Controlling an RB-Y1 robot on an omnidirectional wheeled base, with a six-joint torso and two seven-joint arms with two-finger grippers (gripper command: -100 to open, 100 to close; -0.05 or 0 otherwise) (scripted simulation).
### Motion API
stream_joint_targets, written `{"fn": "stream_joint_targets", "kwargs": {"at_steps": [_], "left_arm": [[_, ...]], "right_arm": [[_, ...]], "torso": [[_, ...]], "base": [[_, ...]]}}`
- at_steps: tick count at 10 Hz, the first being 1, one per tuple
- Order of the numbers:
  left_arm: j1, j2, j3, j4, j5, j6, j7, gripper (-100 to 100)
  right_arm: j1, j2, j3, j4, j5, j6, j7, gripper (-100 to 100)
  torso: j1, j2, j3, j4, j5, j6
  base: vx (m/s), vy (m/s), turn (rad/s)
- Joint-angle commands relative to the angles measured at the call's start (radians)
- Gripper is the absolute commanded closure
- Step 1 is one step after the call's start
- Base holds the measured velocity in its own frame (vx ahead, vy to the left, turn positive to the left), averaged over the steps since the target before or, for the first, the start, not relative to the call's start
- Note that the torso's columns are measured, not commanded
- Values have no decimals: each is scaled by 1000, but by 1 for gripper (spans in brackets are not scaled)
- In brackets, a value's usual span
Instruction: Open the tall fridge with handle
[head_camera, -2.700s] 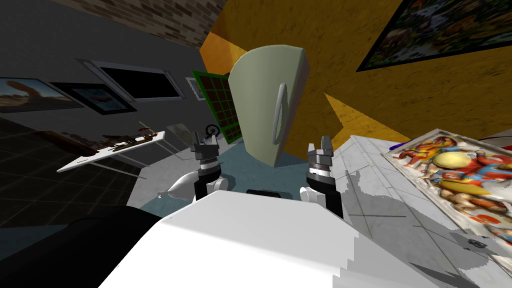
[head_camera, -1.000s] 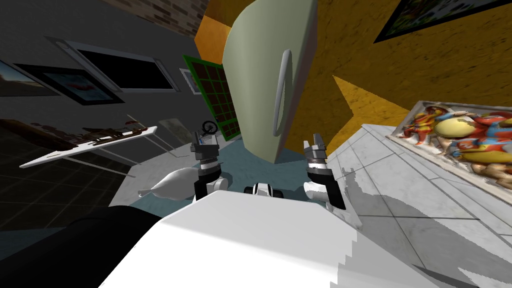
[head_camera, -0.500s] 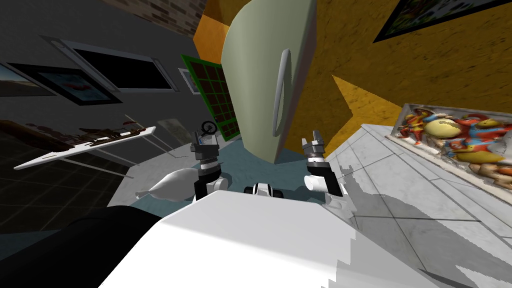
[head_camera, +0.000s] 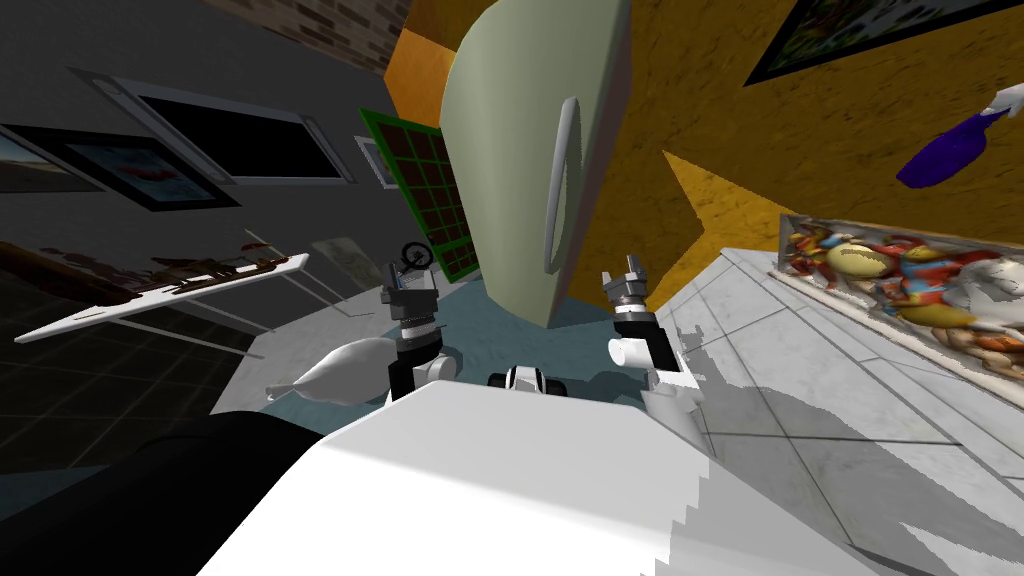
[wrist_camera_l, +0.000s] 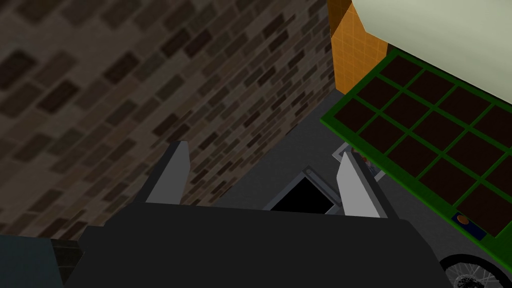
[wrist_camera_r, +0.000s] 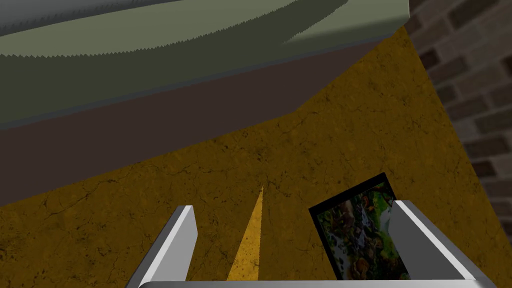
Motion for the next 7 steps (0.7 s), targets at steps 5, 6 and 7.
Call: {"fn": "stream_joint_targets", "kwargs": {"at_steps": [5,6,7], "left_arm": [[0,0,0,0,0,0,0,0],[0,0,0,0,0,0,0,0],[0,0,0,0,0,0,0,0]], "right_arm": [[-174,-12,-57,123,-66,103,-160,-100],[-190,-12,-57,123,-66,103,-175,-100],[-223,-14,-74,163,-86,132,-210,-100]], "torso": [[0,0,0,0,0,0],[0,0,0,0,0,0],[0,0,0,0,0,0]], "base": [[17,-11,-11],[15,-9,-6],[16,-14,-13]]}}
